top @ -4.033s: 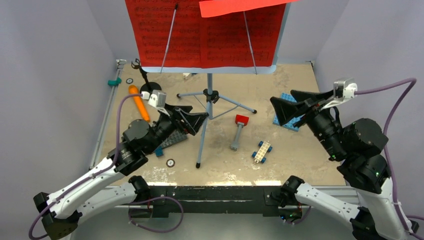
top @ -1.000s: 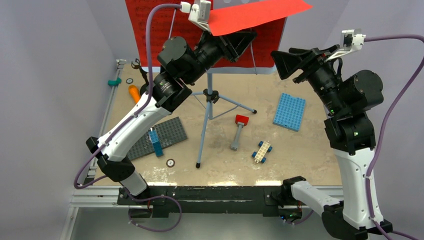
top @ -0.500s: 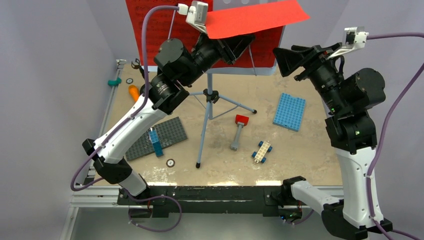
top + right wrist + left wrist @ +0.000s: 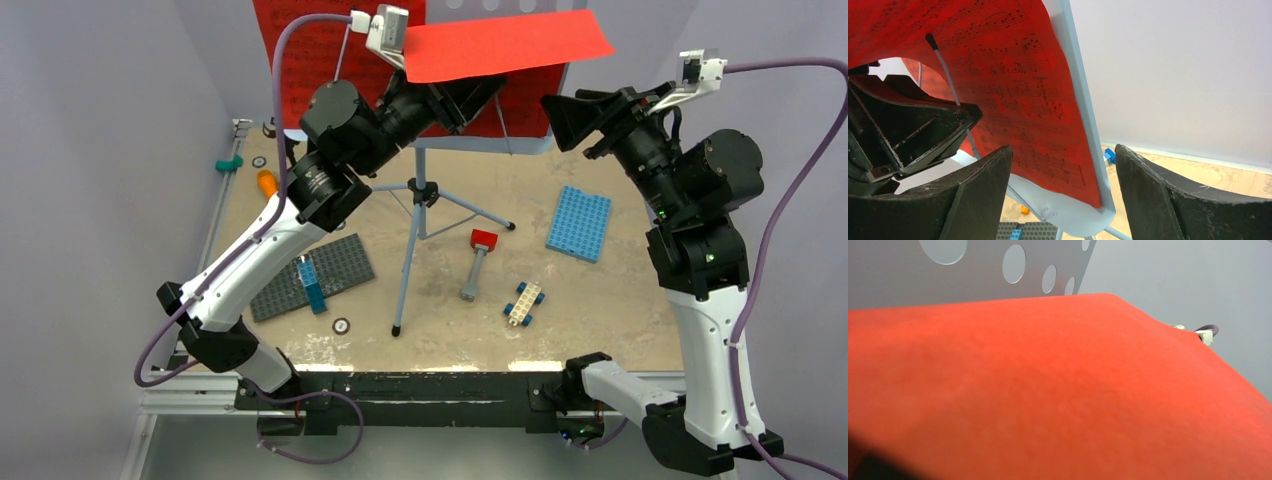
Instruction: Pack up the instrument practice props
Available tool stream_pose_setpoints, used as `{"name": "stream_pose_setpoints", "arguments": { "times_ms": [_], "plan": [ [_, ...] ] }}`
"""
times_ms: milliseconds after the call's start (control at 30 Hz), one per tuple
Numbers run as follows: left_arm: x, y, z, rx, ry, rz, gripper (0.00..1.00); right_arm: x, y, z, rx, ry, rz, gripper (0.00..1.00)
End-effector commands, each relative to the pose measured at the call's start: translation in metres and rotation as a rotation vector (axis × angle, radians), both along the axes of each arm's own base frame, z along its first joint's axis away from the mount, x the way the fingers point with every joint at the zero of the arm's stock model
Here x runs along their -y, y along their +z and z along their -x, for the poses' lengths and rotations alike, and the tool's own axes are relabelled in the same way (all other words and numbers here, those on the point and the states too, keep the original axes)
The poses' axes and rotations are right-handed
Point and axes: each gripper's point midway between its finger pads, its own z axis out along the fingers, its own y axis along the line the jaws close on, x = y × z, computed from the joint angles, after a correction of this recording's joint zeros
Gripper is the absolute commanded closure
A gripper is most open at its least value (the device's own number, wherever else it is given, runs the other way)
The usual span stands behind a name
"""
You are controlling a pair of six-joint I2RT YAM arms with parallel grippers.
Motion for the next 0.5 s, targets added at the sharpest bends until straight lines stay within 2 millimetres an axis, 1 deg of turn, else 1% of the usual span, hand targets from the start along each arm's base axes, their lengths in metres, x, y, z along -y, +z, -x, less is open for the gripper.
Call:
{"name": "stream_pose_setpoints", "arguments": {
  "times_ms": [0,167,400,467],
  "plan": [
    [-0.018,0.03,0.04,0.047,-0.104,0.07,1.0,-0.001,0.027,0.017,0.096,0.032,-0.01,0.21],
    [-0.019,0.028,0.041,0.044,-0.106,0.069,1.0,-0.003,0.042,0.037,0.226,0.061,-0.003,0.21],
    [-0.019,0.027,0.041,0.045,-0.108,0.069,1.0,0.005,0.05,0.046,0.322,0.013,0.061,0.2],
    [-0.019,0.028,0.041,0.046,-0.107,0.069,1.0,0.008,0.046,0.048,0.364,-0.005,0.08,0.21]
  ]
}}
